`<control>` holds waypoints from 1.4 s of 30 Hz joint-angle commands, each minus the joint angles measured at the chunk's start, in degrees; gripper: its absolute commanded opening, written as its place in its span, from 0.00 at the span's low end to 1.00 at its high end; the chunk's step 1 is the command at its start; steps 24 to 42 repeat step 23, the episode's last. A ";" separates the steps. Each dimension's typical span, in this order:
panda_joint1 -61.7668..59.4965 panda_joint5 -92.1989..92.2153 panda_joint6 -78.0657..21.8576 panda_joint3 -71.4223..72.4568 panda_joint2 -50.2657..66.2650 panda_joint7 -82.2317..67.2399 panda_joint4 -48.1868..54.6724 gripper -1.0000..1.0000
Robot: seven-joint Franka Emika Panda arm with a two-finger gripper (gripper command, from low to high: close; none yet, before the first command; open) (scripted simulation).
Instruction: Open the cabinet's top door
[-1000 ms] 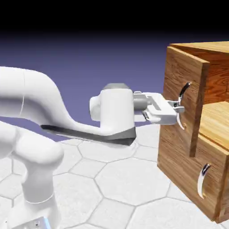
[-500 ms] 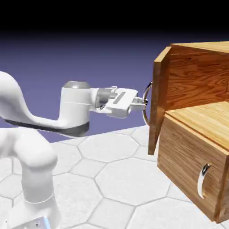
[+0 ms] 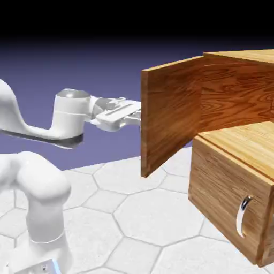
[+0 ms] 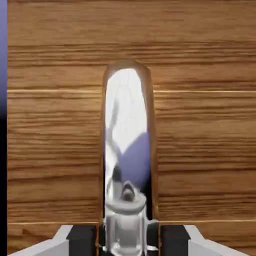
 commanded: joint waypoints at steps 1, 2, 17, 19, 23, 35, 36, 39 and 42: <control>0.06 2.28 -1.96 2.08 1.48 0.51 1.04 0.00; 0.01 4.56 -4.01 4.16 3.09 1.05 2.21 0.00; -12.96 26.73 -36.44 31.54 33.54 12.98 30.06 0.00; -15.14 27.85 -40.60 34.46 37.70 15.08 33.94 0.00; -18.06 29.07 -47.36 38.71 44.69 19.03 39.99 0.00; -18.06 29.07 -47.36 38.71 44.69 19.03 39.99 0.00; -18.06 29.07 -47.36 38.71 44.69 19.03 39.99 0.00; -18.06 29.07 -47.36 38.71 44.69 19.03 39.99 0.00; -18.06 29.07 -47.36 38.71 44.69 19.03 39.99 0.00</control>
